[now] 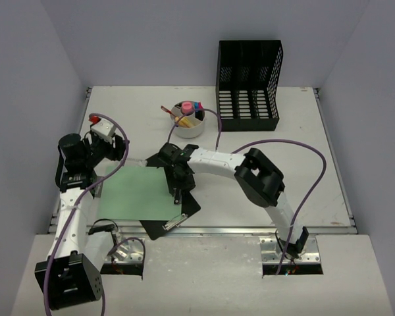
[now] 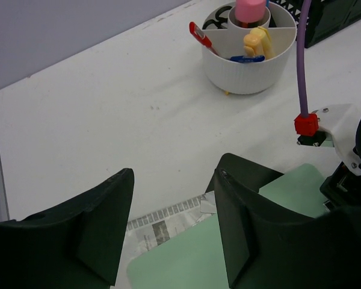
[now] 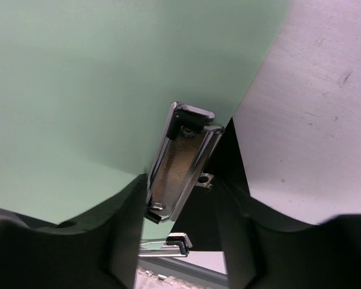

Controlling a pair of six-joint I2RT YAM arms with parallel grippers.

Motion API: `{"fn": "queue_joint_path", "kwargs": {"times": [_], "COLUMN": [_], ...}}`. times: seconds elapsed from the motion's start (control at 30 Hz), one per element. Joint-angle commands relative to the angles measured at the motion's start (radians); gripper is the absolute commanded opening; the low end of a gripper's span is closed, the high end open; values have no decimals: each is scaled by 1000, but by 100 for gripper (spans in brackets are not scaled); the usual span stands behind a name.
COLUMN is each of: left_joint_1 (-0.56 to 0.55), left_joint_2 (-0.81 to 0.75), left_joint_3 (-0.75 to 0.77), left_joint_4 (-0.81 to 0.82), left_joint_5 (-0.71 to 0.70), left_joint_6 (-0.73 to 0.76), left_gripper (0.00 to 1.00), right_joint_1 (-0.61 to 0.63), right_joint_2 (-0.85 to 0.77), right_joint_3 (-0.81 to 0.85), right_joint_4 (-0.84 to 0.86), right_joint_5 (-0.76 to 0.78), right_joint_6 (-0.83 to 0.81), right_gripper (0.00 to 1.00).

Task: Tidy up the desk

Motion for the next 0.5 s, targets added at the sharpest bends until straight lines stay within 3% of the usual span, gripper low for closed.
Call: {"fn": "queue_joint_path", "kwargs": {"times": [0.0, 0.33, 0.47], "left_joint_1": [7, 7, 7], "left_joint_2": [3, 8, 22], "left_joint_3": [-8, -22, -18], "left_joint_4": [83, 107, 113], "left_joint_5": [12, 7, 33], "left_joint_6": [-19, -28, -48], "left_gripper": [54, 54, 54], "right_joint_1": [9, -17, -54], "right_joint_2": [43, -47, -155], "right_joint_3": [18, -42, -87], "right_joint_4": [-2, 1, 16], "right_joint_5": [67, 135, 133], "right_joint_6": [15, -37, -95], "right_gripper": [46, 4, 1]}}
